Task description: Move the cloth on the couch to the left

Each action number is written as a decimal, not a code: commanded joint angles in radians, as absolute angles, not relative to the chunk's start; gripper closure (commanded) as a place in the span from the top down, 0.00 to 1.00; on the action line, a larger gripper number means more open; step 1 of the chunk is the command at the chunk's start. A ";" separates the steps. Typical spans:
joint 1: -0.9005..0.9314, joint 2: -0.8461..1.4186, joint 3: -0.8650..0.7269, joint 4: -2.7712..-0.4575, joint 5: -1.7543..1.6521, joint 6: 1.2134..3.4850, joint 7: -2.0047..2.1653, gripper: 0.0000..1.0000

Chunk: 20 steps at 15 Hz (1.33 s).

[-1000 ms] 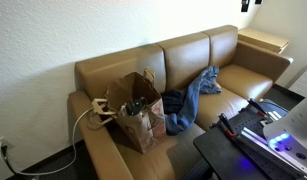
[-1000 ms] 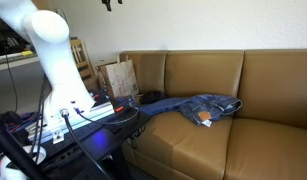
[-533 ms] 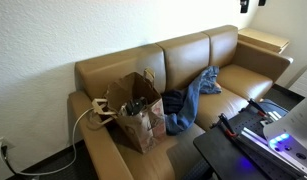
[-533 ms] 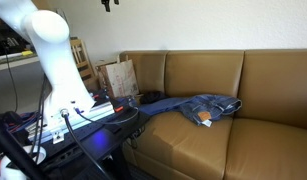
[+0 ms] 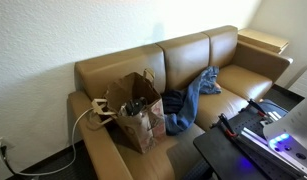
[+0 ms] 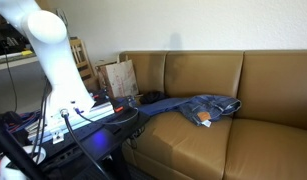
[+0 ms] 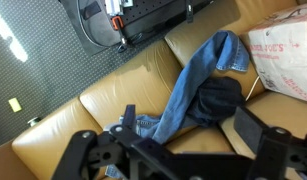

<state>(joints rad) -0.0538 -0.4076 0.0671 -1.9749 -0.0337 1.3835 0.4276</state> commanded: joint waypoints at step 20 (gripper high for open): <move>-0.172 -0.098 -0.120 -2.088 -0.008 1.498 0.583 1.00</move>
<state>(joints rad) -0.1768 -0.0994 -0.1153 -2.0901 -0.0071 1.4998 0.5834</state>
